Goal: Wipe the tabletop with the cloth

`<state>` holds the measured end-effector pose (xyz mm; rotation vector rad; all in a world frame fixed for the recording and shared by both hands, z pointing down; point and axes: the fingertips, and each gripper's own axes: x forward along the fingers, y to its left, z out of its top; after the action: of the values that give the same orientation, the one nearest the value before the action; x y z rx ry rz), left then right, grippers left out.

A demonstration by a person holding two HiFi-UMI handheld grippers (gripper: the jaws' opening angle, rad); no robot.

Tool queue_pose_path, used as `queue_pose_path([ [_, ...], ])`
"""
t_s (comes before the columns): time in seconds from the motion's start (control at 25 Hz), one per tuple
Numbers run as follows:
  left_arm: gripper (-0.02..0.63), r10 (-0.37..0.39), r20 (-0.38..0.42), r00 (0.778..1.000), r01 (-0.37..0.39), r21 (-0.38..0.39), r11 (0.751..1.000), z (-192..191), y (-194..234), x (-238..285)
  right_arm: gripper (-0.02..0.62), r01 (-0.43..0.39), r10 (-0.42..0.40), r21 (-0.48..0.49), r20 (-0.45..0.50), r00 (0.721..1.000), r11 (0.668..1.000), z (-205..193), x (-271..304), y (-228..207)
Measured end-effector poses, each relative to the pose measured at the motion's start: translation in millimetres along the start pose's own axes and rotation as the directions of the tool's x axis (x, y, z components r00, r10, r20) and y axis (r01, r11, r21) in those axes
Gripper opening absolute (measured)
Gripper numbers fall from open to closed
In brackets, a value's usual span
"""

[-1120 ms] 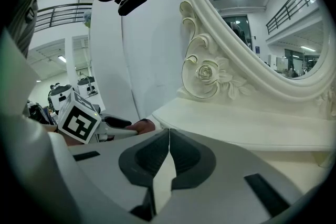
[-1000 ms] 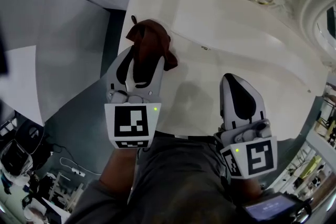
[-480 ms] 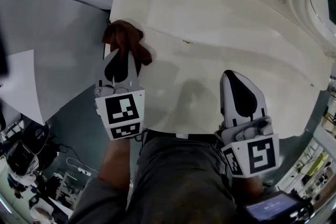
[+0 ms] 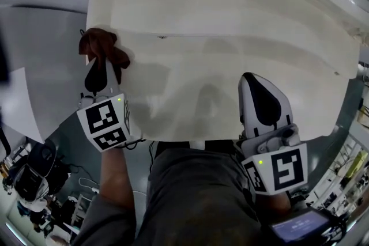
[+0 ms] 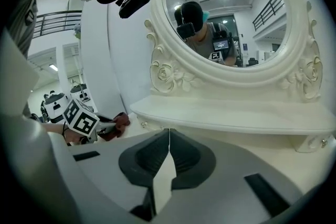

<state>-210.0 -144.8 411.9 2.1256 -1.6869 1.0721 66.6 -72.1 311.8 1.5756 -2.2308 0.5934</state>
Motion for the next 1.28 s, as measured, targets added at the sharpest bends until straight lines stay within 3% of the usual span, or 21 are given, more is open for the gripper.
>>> queue_pose_path([
  [1.28, 0.054, -0.165, 0.002, 0.986, 0.165, 0.04, 0.985, 40, -179, -23, 0.015, 0.109, -0.112, 0.071, 0.036, 0.993, 0.992, -33, -97, -111],
])
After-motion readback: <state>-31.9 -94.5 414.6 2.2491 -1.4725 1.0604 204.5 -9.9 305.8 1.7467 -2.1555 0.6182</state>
